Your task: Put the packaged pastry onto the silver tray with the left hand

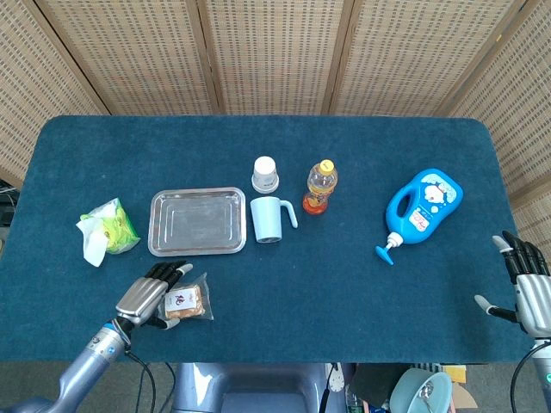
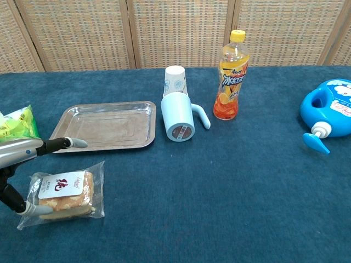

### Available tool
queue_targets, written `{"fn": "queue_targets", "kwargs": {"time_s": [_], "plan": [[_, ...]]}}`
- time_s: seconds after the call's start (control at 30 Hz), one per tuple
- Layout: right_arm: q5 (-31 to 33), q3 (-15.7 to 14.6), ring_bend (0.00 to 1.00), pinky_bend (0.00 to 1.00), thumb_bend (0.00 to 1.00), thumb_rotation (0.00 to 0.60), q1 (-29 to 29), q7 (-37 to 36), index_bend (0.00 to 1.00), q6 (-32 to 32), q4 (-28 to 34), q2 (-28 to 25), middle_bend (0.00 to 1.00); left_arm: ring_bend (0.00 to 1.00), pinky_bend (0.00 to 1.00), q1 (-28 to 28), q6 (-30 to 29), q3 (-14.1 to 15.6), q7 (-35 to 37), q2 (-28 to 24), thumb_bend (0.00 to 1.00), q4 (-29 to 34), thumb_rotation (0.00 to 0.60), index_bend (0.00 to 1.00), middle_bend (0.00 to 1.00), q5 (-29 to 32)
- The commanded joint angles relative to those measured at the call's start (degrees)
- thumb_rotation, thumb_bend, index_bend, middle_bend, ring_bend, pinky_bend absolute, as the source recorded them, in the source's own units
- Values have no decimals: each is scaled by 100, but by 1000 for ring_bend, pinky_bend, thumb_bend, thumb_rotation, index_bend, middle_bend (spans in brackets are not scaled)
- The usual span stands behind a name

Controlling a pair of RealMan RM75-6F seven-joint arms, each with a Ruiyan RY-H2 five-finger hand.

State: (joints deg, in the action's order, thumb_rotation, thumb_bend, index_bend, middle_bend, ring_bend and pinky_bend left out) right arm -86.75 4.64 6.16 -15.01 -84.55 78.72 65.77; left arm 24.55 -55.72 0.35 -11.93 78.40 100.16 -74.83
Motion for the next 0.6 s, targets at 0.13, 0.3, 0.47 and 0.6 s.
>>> {"fn": "queue_targets", "kwargs": {"time_s": [0.13,0.3,0.47,0.6], "plan": [[-20,18,0,0,181,600,13,25,0,-29,49,-1,0,0,0,1,-23,85,-78,37,233,144,600,4,0,-23],[-81,16,0,0,181,600,14,102,0,-95,147,-19,0,0,0,19,-16,139,-121,140,252,150,600,7,0,-22],[-32,24,0,0,181,600,-23,14,0,-122,99,-28,0,0,166,-25,-189,132,-239,241,401,32,600,130,63,-12],[-23,19,0,0,181,600,-38,-69,0,-130,6,-2,0,7,236,-35,-205,134,-380,251,428,7,600,235,157,163]]}}
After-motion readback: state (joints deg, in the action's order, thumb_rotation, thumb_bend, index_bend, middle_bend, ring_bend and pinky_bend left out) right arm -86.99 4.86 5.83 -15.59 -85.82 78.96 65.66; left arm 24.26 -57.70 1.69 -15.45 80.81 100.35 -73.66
